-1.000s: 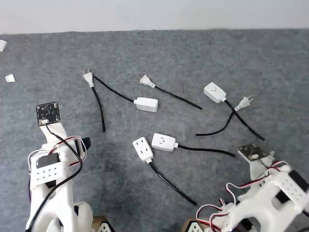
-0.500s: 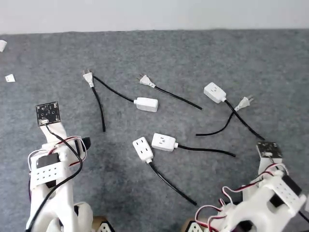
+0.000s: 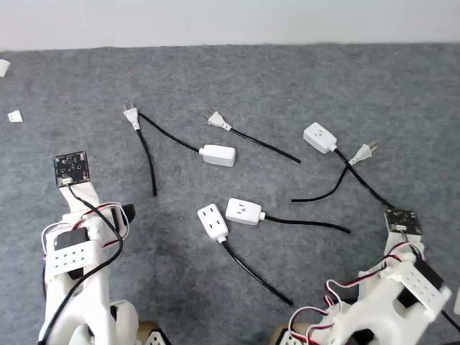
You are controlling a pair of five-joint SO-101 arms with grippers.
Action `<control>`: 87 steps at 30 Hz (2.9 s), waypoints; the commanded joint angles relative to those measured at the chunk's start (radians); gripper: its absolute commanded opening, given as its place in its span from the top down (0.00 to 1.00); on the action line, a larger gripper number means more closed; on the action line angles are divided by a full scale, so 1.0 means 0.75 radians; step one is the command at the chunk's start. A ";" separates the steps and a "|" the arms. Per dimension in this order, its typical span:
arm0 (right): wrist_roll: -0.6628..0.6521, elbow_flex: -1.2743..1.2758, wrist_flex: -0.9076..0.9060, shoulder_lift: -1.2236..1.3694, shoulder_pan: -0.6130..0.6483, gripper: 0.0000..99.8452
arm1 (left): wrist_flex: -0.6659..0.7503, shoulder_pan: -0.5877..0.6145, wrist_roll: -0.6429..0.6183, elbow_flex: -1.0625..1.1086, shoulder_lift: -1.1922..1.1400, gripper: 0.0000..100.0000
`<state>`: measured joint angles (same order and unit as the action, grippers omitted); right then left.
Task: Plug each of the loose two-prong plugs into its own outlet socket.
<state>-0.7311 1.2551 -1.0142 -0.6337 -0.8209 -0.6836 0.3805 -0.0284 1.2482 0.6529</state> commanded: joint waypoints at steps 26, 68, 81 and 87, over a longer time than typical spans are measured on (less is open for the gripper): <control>0.462 -0.012 0.026 0.009 0.075 0.95 | -0.006 0.039 0.012 -0.003 0.008 0.72; 0.559 -1.097 -0.840 0.267 0.105 0.99 | -0.025 0.039 0.014 -0.003 0.010 0.72; 0.653 -1.547 -0.480 1.069 -0.007 0.99 | -0.025 0.039 0.014 -0.003 0.002 0.72; 0.655 -2.066 -0.494 1.421 -0.011 0.99 | -0.023 0.035 0.014 -0.003 0.002 0.72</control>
<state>-0.2493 -0.0690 -1.3901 0.3575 -0.8332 -0.6958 0.4035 -0.0284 1.2482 0.6529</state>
